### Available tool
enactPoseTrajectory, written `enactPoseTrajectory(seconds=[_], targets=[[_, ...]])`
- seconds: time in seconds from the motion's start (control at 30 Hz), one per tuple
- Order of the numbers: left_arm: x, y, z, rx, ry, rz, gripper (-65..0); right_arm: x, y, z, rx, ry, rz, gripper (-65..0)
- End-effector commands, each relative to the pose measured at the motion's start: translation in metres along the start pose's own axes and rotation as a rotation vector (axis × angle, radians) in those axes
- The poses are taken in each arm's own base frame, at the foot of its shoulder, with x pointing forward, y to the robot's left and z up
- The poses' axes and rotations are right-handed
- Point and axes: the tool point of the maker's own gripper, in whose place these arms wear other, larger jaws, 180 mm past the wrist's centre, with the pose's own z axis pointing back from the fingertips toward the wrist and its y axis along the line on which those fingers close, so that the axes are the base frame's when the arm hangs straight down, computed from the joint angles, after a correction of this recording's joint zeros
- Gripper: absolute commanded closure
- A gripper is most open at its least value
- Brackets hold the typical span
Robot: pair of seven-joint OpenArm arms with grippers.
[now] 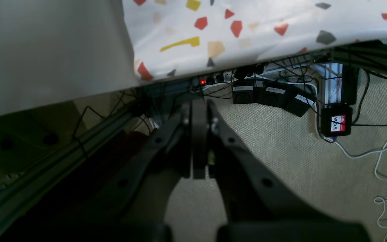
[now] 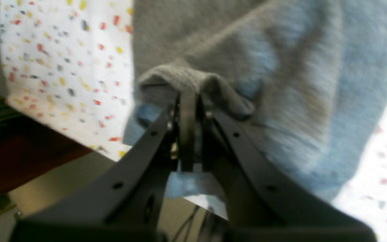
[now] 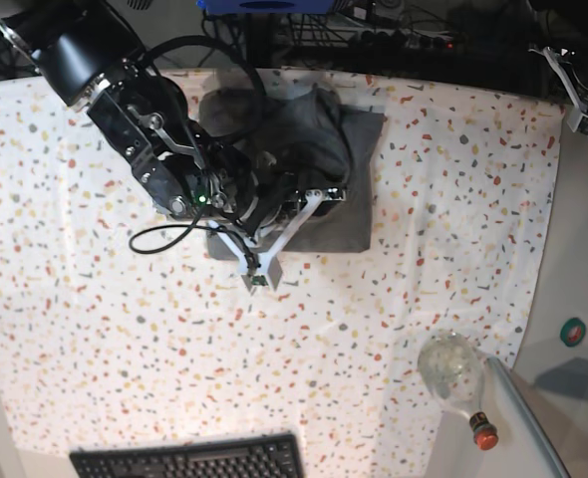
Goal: Layout the t-shirt on the table in an organized manner, then fold the t-shirt properly
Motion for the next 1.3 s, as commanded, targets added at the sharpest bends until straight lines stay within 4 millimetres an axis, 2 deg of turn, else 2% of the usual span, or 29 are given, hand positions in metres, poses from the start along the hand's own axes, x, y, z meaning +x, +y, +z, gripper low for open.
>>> enactPoseTrajectory(seconds=[0.0, 0.17, 0.37, 0.47, 0.57, 0.7, 0.93, 1.03, 1.17, 1.27], targets=[[0.005, 0.010, 0.005, 0.020, -0.012, -0.019, 0.0, 0.020, 0.012, 0.006, 0.029, -0.057, 0.020, 0.0], [0.006, 0.010, 0.005, 0.019, -0.013, -0.019, 0.0, 0.036, 0.029, 0.007, 0.062, -0.085, 0.028, 0.0], [0.005, 0.008, 0.005, 0.016, -0.013, -0.018, 0.0, 0.054, 0.039, 0.005, 0.069, -0.108, 0.036, 0.0], [0.006, 0.008, 0.004, 0.015, -0.013, -0.019, 0.0, 0.056, 0.040, 0.000, 0.065, -0.099, 0.033, 0.0], [0.006, 0.008, 0.004, 0.015, -0.013, -0.019, 0.0, 0.051, 0.055, -0.005, 0.078, -0.079, 0.082, 0.0], [0.006, 0.008, 0.004, 0.015, -0.013, -0.019, 0.0, 0.047, 0.065, -0.021, 0.067, -0.085, 0.116, 0.0], [0.002, 0.007, 0.003, 0.011, -0.005, -0.011, 0.0, 0.055, 0.061, -0.043, 0.007, -0.144, 0.208, 0.0], [-0.006, 0.008, 0.000, 0.006, 0.014, 0.006, 0.0, 0.061, 0.069, -0.047, 0.014, -0.177, 0.199, 0.0], [-0.007, 0.008, 0.000, 0.006, 0.015, 0.007, 0.0, 0.068, 0.079, -0.049, 0.028, -0.221, 0.195, 0.0], [-0.006, 0.008, 0.000, 0.006, 0.014, 0.007, 0.0, 0.075, 0.089, -0.042, 0.053, -0.255, 0.203, -10.2]])
